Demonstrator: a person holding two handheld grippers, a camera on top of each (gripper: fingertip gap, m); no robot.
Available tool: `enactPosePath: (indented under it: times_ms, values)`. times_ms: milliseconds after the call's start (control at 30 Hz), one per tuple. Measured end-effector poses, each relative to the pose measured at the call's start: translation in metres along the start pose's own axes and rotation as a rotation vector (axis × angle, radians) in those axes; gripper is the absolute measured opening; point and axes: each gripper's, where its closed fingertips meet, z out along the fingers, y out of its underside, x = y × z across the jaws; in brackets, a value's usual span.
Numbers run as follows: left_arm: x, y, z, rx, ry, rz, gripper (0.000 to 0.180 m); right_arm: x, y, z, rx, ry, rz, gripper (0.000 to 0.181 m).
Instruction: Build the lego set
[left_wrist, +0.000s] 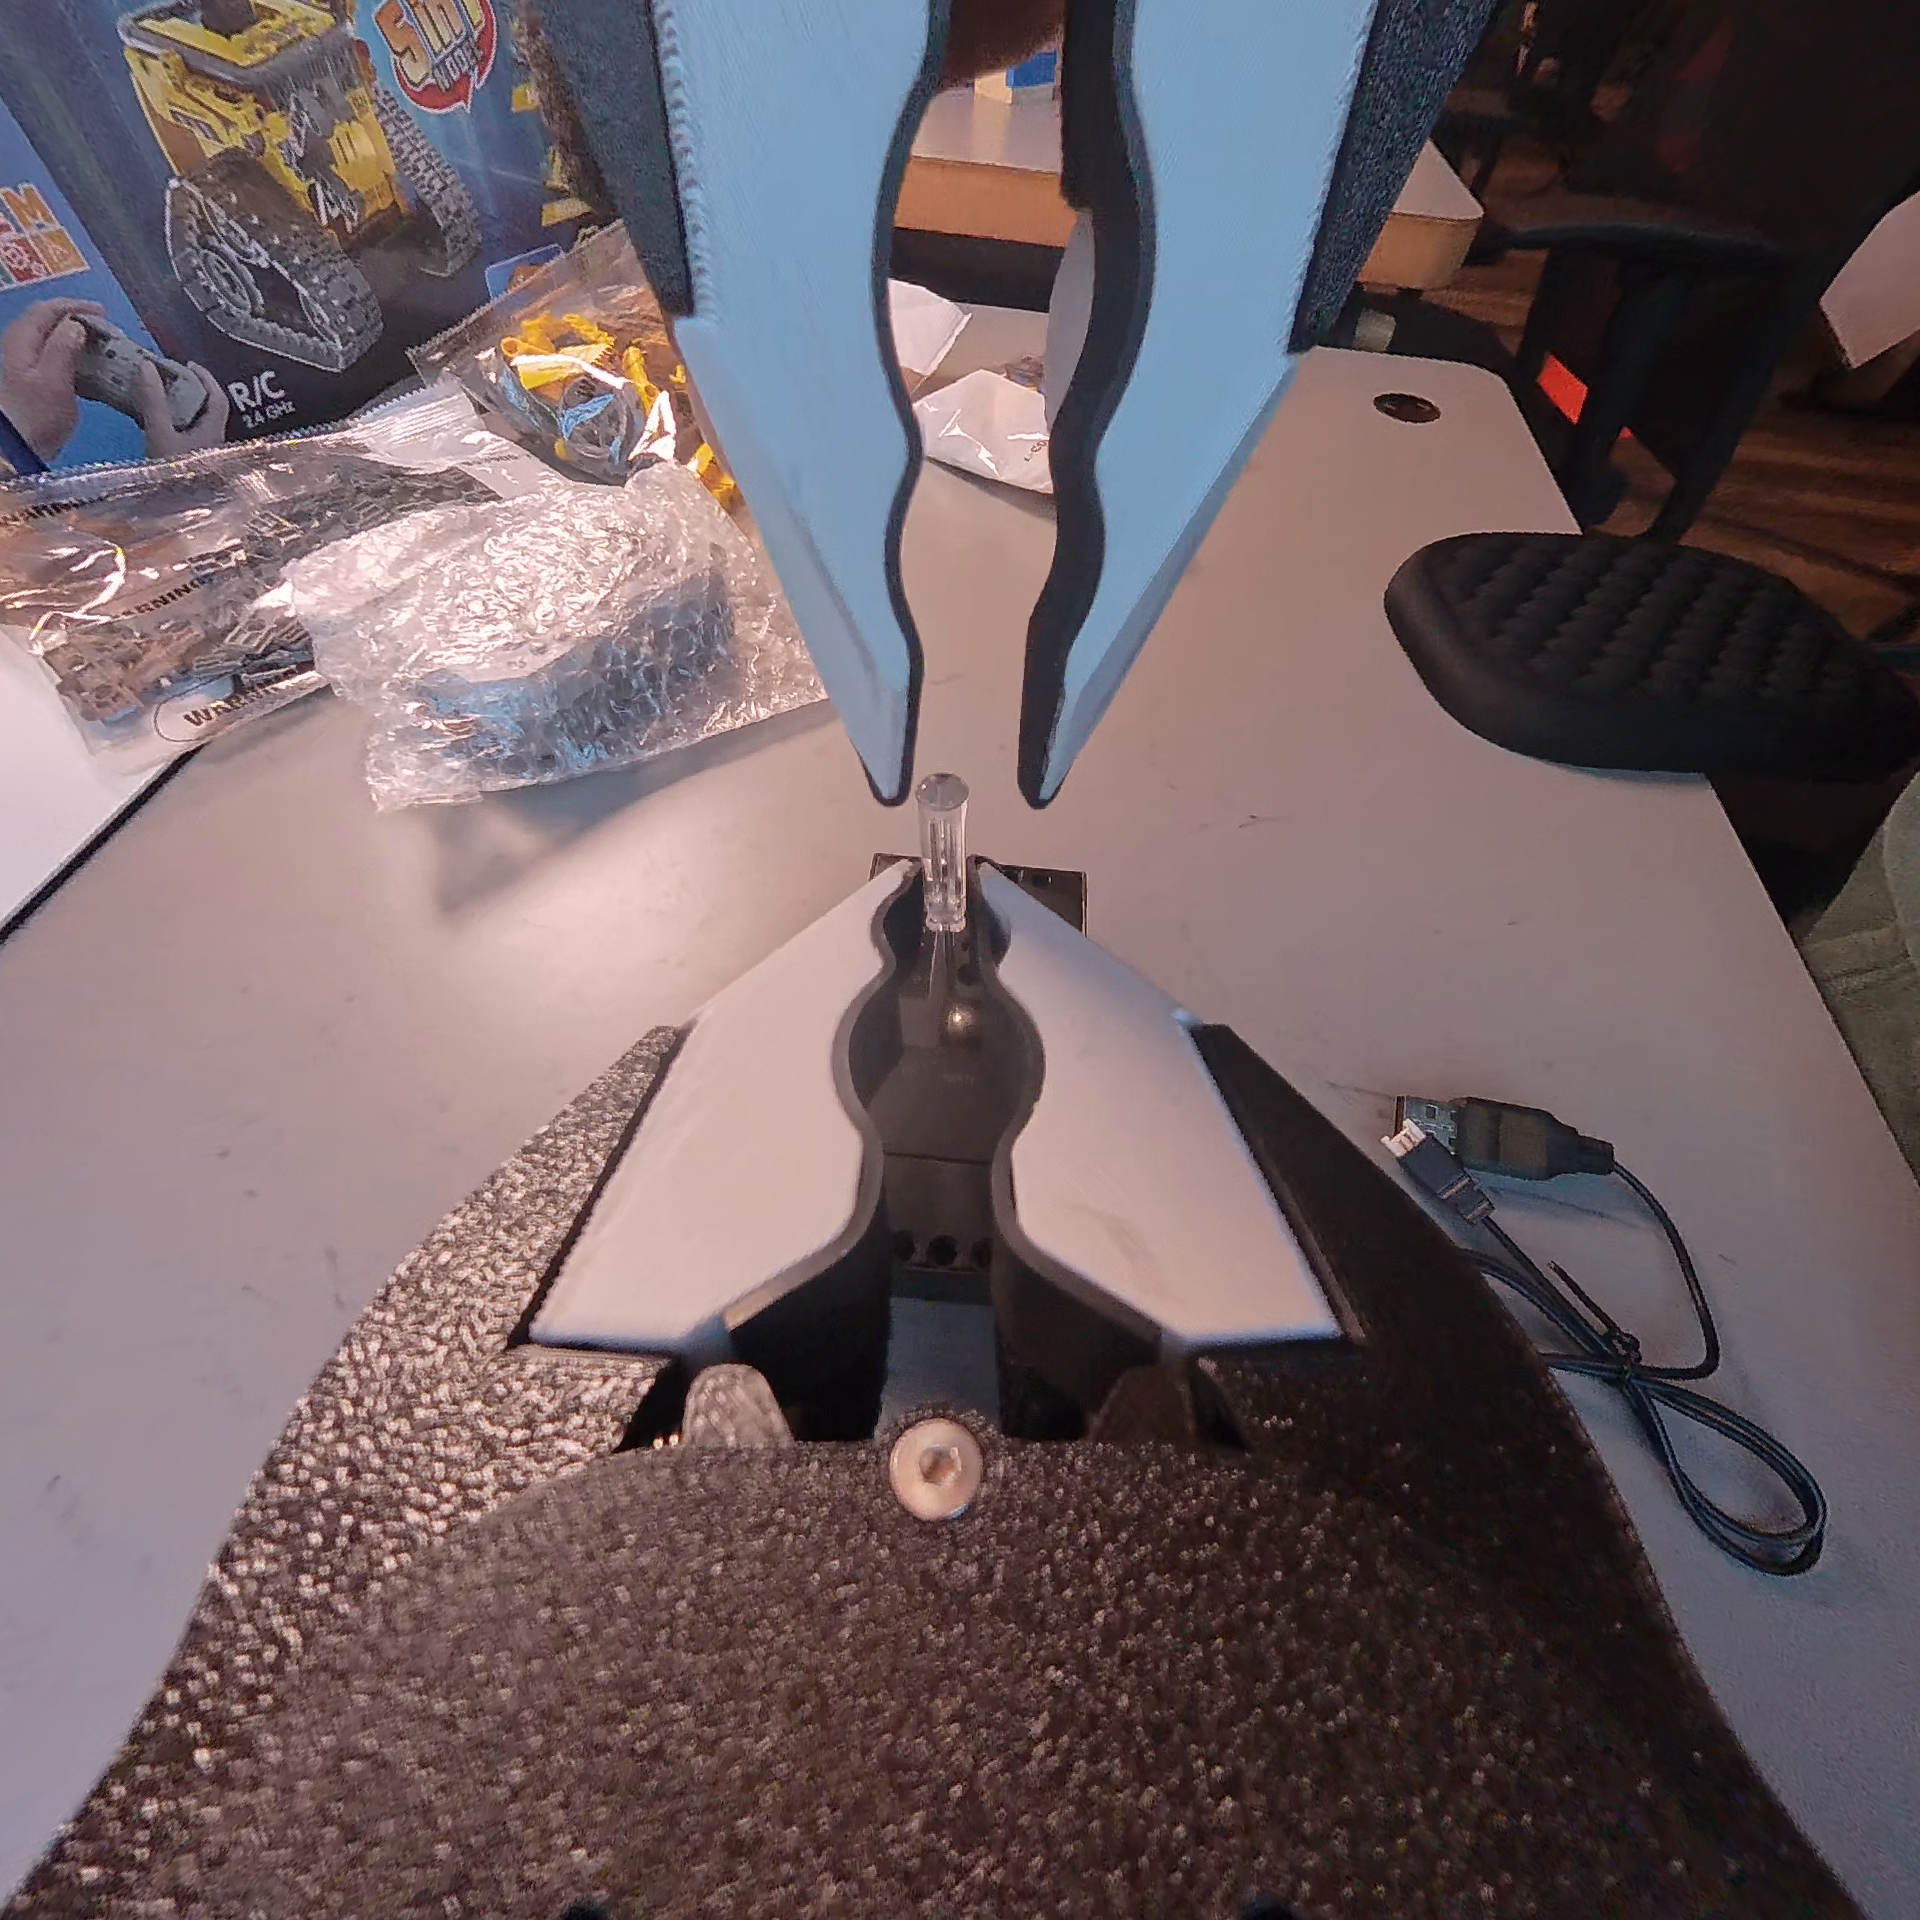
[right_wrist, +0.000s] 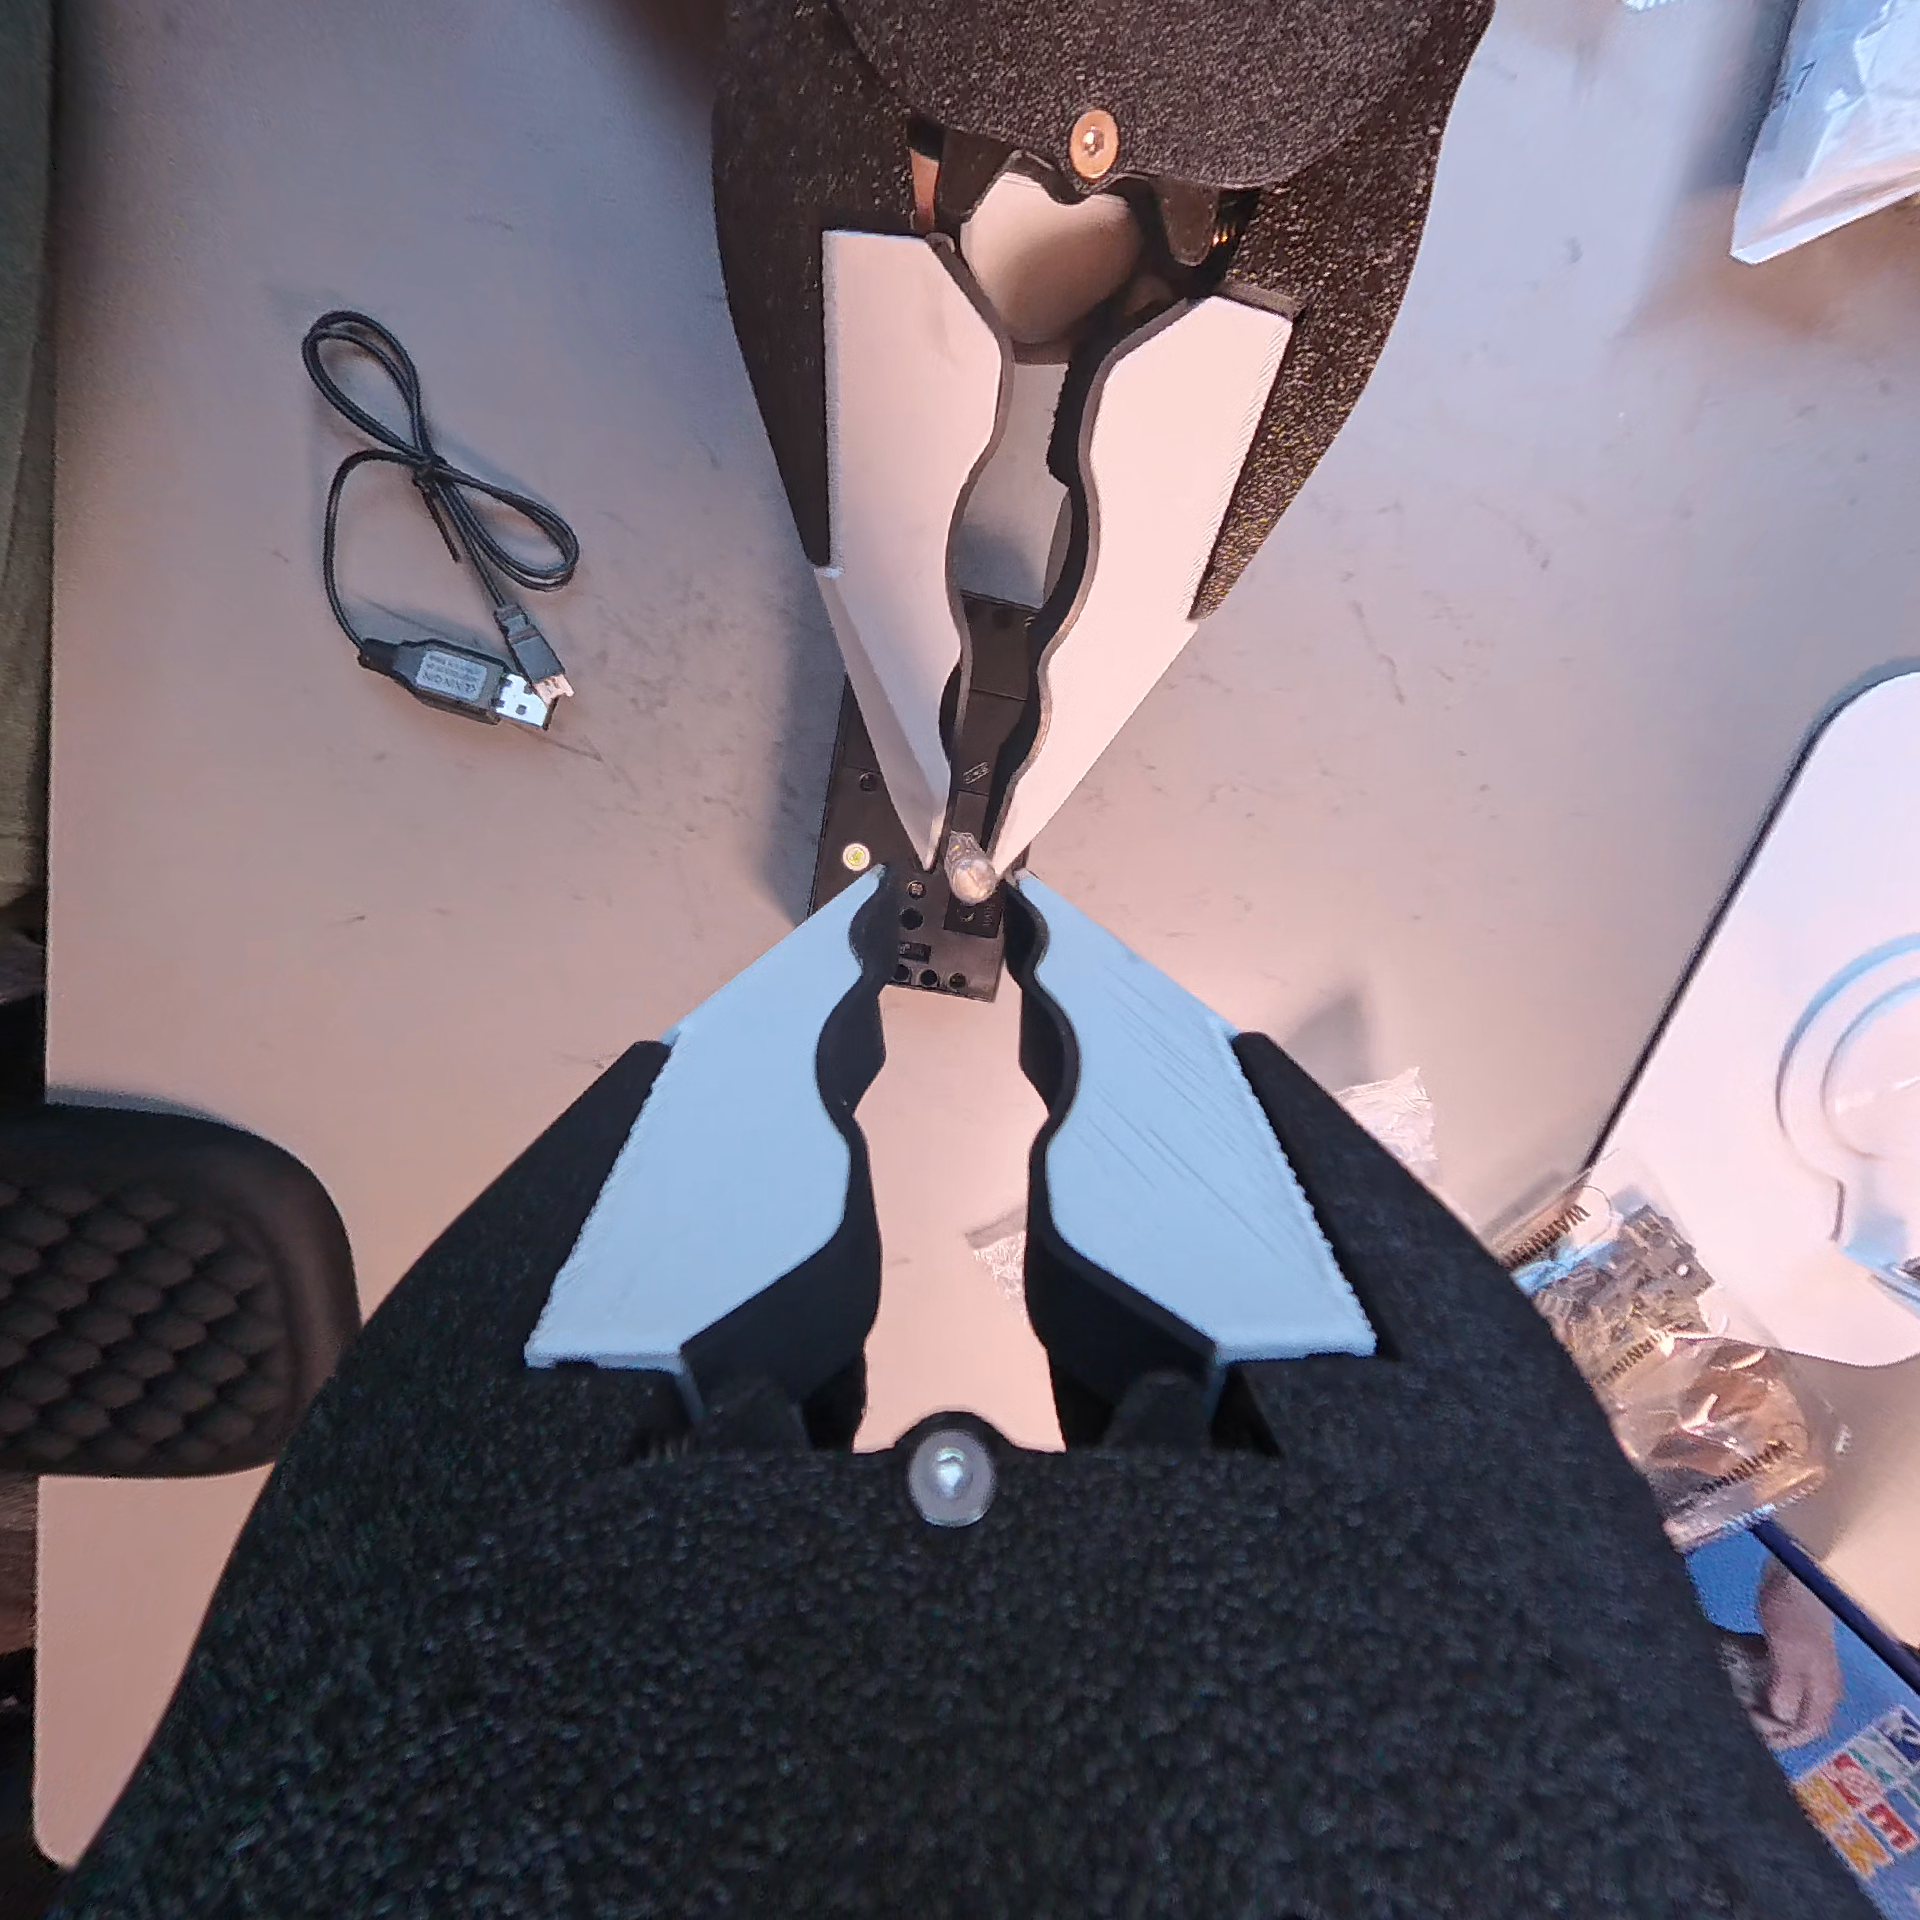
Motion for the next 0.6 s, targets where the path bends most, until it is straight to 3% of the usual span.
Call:
enactPosePath:
  times_ms: [167,600]
  values:
    - [0.0007,0.0005,0.0,-0.012,-0.008,0.011,0.007,0.0027,0.0011,0.0045,-0.026,0.004,0.009,0.007]
    - [0.0014,0.0058,-0.0016,-0.027,0.031,-0.03,0.007,0.0034,-0.003,0.0103,-0.09,-0.059,-0.022,0.007]
